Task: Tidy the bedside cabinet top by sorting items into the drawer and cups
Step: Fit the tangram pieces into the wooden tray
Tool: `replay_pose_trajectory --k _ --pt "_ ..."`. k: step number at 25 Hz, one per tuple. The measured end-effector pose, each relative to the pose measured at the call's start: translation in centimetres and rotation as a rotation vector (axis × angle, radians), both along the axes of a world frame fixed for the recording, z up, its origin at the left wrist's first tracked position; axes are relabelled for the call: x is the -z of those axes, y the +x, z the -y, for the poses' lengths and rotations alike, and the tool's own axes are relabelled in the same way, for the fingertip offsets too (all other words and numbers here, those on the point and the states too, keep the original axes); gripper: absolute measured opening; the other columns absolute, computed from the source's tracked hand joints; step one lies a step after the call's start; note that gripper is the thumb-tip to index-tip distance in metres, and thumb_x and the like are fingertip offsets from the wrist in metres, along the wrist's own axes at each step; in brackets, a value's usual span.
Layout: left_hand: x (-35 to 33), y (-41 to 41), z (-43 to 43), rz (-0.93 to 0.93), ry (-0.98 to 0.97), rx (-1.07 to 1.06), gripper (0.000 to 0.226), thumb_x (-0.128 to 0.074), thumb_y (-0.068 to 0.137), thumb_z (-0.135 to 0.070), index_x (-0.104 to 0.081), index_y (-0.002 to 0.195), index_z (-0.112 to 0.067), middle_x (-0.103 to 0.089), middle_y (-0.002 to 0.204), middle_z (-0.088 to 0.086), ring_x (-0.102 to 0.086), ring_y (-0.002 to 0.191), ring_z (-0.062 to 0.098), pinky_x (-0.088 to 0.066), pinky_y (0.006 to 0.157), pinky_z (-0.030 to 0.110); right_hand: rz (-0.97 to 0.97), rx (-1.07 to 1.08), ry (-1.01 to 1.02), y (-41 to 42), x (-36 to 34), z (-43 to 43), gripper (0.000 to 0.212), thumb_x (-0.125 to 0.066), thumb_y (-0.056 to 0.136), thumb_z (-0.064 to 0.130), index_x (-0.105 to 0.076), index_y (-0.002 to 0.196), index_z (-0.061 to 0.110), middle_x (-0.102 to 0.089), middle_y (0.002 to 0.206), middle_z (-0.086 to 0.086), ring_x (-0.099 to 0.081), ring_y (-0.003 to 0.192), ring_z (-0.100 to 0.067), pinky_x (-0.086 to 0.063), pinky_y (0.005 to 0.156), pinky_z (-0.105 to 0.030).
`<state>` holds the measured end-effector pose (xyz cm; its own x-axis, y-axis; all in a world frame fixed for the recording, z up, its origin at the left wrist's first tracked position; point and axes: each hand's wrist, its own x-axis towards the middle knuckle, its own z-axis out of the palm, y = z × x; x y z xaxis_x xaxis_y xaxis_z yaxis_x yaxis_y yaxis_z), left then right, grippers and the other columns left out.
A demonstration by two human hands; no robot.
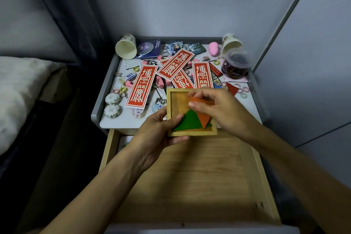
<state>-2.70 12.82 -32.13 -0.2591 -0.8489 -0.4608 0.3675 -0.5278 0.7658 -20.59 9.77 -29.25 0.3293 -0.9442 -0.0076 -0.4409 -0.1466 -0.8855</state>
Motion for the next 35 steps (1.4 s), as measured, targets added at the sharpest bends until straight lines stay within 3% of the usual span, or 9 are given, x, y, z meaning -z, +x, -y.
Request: replay_pose_trajectory --k 5,8,12,14,20,24,27,29,35 --pt "0.2 0.4 0.2 0.043 0.004 -0.010 0.034 -0.059 0.091 0.000 -0.063 0.123 -0.010 -0.072 0.110 0.013 -0.072 0.084 0.025 -0.061 0.058 0.028 0.284 0.275 0.124 -1.9 -0.9 0.6 0.015 -0.059 0.094 0.023 -0.066 0.104 0.014 -0.071 0.082 -0.007 -0.067 0.068 -0.018 -0.059 0.069 -0.038" --pt "0.0 0.7 0.3 0.092 -0.023 -0.009 0.032 -0.059 0.091 0.002 -0.064 0.119 -0.012 -0.074 0.102 0.008 -0.073 0.081 0.023 -0.060 0.055 0.026 0.132 0.243 0.111 -2.3 -0.5 0.7 0.014 -0.068 0.089 0.017 -0.069 0.103 0.017 -0.071 0.092 -0.012 -0.068 0.069 -0.021 -0.061 0.066 -0.043" --pt "-0.3 0.7 0.4 0.126 -0.049 -0.020 0.027 -0.058 0.090 0.004 -0.064 0.112 -0.011 -0.075 0.090 0.006 -0.073 0.074 0.022 -0.059 0.053 0.026 -0.269 0.014 -0.077 -1.6 0.3 -0.1 0.028 -0.075 0.081 0.030 -0.071 0.109 0.030 -0.066 0.110 0.013 -0.066 0.089 -0.007 -0.057 0.077 -0.029" --pt "-0.2 0.7 0.4 0.134 -0.033 -0.032 0.026 -0.059 0.090 0.004 -0.063 0.113 -0.008 -0.072 0.092 0.010 -0.072 0.070 0.021 -0.057 0.049 0.024 -0.418 -0.048 -0.164 -1.2 0.7 -0.2 0.028 -0.076 0.080 0.037 -0.072 0.107 0.034 -0.066 0.107 0.014 -0.059 0.097 -0.005 -0.052 0.081 -0.030" --pt "-0.2 1.5 0.8 0.172 -0.057 -0.067 0.032 -0.059 0.090 0.005 -0.060 0.119 -0.010 -0.072 0.093 0.011 -0.072 0.071 0.022 -0.056 0.048 0.024 -0.185 0.033 -0.087 -1.6 0.6 0.2 0.016 -0.069 0.088 0.026 -0.071 0.103 0.024 -0.067 0.094 0.011 -0.064 0.079 -0.003 -0.055 0.067 -0.023" --pt "-0.5 2.1 0.9 0.242 -0.111 0.014 0.038 -0.060 0.090 0.004 -0.063 0.118 -0.022 -0.073 0.102 0.013 -0.073 0.079 0.025 -0.057 0.051 0.025 0.015 0.151 0.022 -2.0 0.3 0.9 0.019 -0.065 0.091 0.014 -0.061 0.109 0.020 -0.066 0.104 0.000 -0.068 0.079 -0.008 -0.060 0.064 -0.027" --pt "-0.7 2.5 1.0 0.294 -0.147 0.108 0.043 -0.059 0.091 0.003 -0.064 0.119 -0.029 -0.073 0.096 0.012 -0.071 0.073 0.023 -0.058 0.053 0.025 -0.148 0.181 -0.045 -2.4 0.8 1.1 0.018 -0.073 0.084 0.021 -0.064 0.099 0.018 -0.064 0.106 0.000 -0.064 0.094 -0.015 -0.060 0.075 -0.036" --pt "-0.8 2.8 1.1 0.314 -0.153 0.153 0.047 -0.059 0.091 0.003 -0.063 0.123 -0.031 -0.072 0.096 0.015 -0.070 0.071 0.023 -0.059 0.054 0.026 -0.251 0.171 -0.106 -2.4 0.9 1.0 0.019 -0.076 0.082 0.025 -0.064 0.095 0.018 -0.063 0.103 0.003 -0.061 0.096 -0.012 -0.056 0.080 -0.032" --pt "-1.0 3.1 1.3 0.256 -0.077 0.044 0.036 -0.064 0.088 -0.004 -0.064 0.118 -0.025 -0.074 0.090 0.010 -0.071 0.075 0.023 -0.058 0.053 0.026 -0.264 0.154 0.005 -2.2 1.3 1.0 0.027 -0.075 0.083 0.025 -0.065 0.107 0.017 -0.063 0.114 0.005 -0.060 0.104 -0.010 -0.052 0.086 -0.030"
